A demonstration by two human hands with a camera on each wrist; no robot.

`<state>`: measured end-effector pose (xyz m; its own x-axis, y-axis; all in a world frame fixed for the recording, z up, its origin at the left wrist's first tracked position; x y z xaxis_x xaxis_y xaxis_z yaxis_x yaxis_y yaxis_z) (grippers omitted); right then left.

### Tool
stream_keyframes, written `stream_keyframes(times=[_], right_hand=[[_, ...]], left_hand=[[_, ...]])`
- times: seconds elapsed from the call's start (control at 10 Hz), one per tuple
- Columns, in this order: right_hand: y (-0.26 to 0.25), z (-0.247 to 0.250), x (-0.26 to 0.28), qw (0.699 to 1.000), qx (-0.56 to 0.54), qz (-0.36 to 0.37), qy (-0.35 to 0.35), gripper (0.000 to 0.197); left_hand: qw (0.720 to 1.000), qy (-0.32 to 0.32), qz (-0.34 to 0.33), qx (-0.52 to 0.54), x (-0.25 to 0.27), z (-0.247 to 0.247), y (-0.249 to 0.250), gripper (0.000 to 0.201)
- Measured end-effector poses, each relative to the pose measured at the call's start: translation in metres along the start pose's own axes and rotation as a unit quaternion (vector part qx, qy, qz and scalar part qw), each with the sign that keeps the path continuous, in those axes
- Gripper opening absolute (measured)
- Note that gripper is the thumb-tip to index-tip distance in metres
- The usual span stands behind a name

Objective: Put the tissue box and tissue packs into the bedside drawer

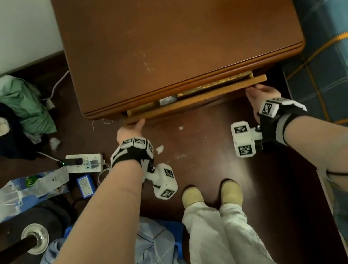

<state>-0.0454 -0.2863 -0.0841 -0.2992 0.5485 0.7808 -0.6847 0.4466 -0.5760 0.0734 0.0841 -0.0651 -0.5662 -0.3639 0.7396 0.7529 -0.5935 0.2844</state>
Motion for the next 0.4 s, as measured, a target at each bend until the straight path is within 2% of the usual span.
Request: stream_keyframes(times=[0.1,0.2,0.3,0.4], right_hand=[[-0.021,-0.009,-0.005,0.996,-0.088,0.030,0.001,0.041],[-0.032,-0.023,0.004,0.993,-0.082,0.037,-0.070,0.037],[-0.027,-0.027,0.012,0.988,-0.106,0.005,-0.110,0.041],[-0.046,-0.035,0.056,0.981,0.000,-0.005,-0.192,0.033]], left_hand=[[0.998,0.008,-0.058,0.032,-0.002,-0.008,0.031,0.037],[0.996,0.022,-0.084,0.014,0.006,-0.015,0.040,0.041],[0.993,-0.020,-0.120,0.004,0.019,-0.029,0.044,0.047],[0.979,-0.067,-0.188,-0.043,0.041,-0.033,0.055,0.051]])
Point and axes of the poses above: each hand's wrist, its own x-axis away from the middle knuckle, its own z-axis out of the back of the hand, y = z × x, the point moved 10 cm from there along -x, towards the middle knuckle, and after that the axes turned 2 degrees about -y, right-handed, at the moved point
